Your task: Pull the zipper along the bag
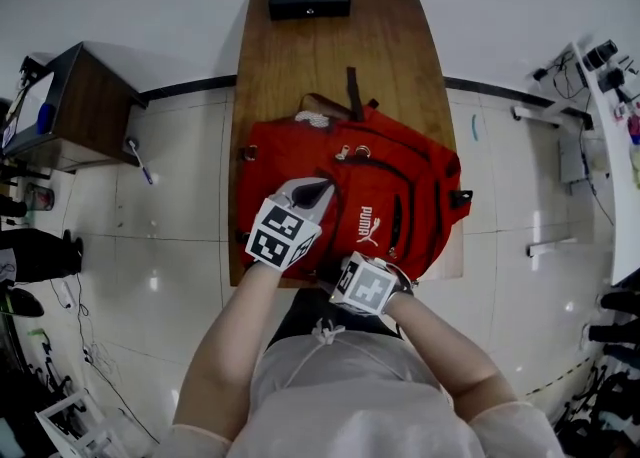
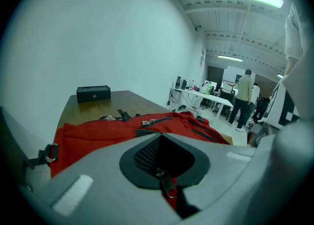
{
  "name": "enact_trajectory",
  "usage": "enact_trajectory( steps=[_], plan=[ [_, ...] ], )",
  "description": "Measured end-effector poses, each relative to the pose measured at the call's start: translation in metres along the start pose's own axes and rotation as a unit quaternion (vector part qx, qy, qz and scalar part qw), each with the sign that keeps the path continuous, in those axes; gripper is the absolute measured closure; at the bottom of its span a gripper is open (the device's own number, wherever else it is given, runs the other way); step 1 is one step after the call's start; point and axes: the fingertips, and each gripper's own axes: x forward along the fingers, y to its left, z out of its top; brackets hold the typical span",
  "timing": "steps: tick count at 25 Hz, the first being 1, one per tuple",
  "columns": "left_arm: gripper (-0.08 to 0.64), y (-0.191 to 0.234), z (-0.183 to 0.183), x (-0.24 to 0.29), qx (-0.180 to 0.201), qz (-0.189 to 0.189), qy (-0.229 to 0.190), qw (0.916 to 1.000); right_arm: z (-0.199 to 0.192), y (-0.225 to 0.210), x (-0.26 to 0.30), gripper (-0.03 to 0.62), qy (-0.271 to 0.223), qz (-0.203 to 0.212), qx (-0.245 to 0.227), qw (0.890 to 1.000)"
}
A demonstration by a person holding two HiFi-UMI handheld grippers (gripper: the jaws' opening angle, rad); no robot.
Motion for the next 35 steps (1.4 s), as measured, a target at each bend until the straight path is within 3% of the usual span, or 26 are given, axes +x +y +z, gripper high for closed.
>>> enact_trajectory(
  steps=[5, 10, 13, 16, 20, 25, 35],
  plan=[
    [0.554, -0.001, 0.005, -0.010, -0.024, -0.003, -0.014, 0.9996, -0.003, -0.011, -0.019, 0.578, -0.038, -0.040, 0.016, 0.998],
    [0.554, -0.016, 0.021, -0.046, -0.034, 0.011, -0.059, 0.9976, 0.018, -0.024, -0.077, 0.584, -0.135, -0.085, 0.023, 0.987],
    [0.554, -0.034, 0.036, -0.072, -0.043, 0.023, -0.093, 0.9945, 0.036, -0.025, -0.123, 0.584, -0.202, -0.130, -0.002, 0.971],
    [0.554, -0.059, 0.056, -0.102, -0.032, 0.039, -0.132, 0.9900, 0.048, -0.014, -0.168, 0.584, -0.274, -0.170, -0.023, 0.946],
    [0.554, -0.093, 0.072, -0.142, -0.023, 0.064, -0.181, 0.9811, 0.051, 0.015, -0.201, 0.584, -0.359, -0.182, -0.042, 0.915],
    [0.554, -0.130, 0.063, -0.178, -0.007, 0.082, -0.199, 0.9765, 0.041, 0.049, -0.216, 0.584, -0.398, -0.224, -0.089, 0.885],
    [0.554, -0.190, 0.014, -0.244, -0.022, 0.059, -0.213, 0.9751, 0.013, 0.124, -0.212, 0.584, -0.418, -0.278, -0.074, 0.862]
  ],
)
